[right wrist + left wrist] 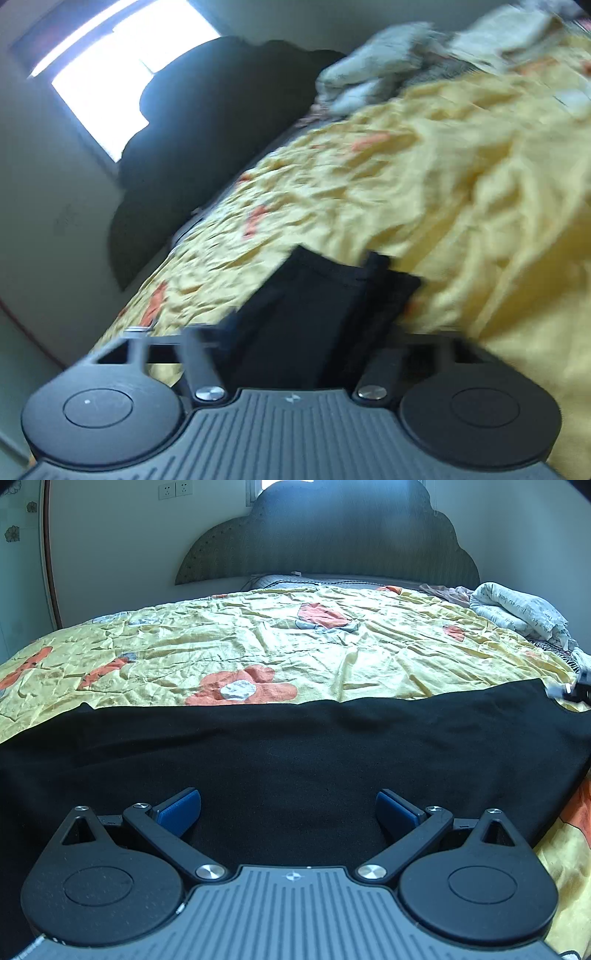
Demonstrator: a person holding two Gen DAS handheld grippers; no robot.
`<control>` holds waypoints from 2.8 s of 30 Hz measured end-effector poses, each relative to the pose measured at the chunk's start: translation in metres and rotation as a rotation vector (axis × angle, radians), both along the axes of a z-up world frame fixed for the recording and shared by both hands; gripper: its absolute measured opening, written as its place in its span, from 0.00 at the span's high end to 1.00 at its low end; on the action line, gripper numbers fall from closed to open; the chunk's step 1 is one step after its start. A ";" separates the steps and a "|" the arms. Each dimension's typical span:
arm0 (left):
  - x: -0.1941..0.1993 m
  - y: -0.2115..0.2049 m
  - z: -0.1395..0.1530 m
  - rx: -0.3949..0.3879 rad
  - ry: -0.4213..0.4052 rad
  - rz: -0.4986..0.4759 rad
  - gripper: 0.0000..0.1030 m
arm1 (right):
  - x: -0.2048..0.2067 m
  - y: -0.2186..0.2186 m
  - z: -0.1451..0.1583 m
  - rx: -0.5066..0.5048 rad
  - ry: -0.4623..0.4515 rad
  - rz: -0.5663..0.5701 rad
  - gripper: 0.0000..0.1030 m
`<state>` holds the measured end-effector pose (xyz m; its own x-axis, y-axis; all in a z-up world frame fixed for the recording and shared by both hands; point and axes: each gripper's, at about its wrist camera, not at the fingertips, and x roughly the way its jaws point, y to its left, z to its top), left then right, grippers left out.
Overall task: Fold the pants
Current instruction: 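Grasp the folded trouser edge with the right gripper, then grasp the trouser edge with the left gripper beside the right gripper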
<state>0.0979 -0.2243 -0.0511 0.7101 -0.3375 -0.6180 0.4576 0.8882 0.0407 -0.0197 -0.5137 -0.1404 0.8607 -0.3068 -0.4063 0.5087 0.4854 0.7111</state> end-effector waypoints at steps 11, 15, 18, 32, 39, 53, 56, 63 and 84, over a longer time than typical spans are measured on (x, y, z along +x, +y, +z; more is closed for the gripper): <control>0.000 0.000 0.000 -0.002 0.000 0.000 0.01 | -0.005 -0.006 -0.010 0.051 -0.017 -0.038 0.80; 0.000 0.000 0.000 -0.002 0.001 0.000 0.01 | -0.004 -0.006 -0.010 0.054 -0.023 -0.023 0.81; 0.000 0.000 0.000 -0.001 0.000 0.000 0.01 | -0.003 -0.005 -0.009 0.050 -0.020 -0.026 0.81; -0.001 -0.001 0.000 0.000 -0.002 -0.003 0.03 | 0.004 0.005 0.004 -0.049 0.024 -0.005 0.97; 0.003 0.009 0.010 -0.053 0.036 0.015 0.08 | 0.011 0.027 0.026 -0.231 0.087 0.029 0.97; 0.048 0.015 0.036 -0.436 0.438 -0.068 0.07 | 0.044 0.129 0.061 -0.727 0.242 0.261 0.96; 0.061 0.006 0.031 -0.596 0.612 -0.100 0.07 | 0.045 0.147 0.065 -0.787 0.248 0.309 0.96; 0.082 -0.020 0.025 -0.737 0.776 -0.096 0.05 | 0.045 0.202 0.070 -0.921 0.236 0.441 0.96; 0.101 0.011 0.006 -0.642 0.719 0.056 0.92 | 0.044 0.268 0.065 -1.056 0.256 0.633 0.96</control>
<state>0.1994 -0.2136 -0.0455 0.2597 -0.7397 -0.6208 0.1399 0.6650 -0.7337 0.0244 -0.2457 -0.0754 0.9086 -0.1462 -0.3912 0.0449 0.9655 -0.2566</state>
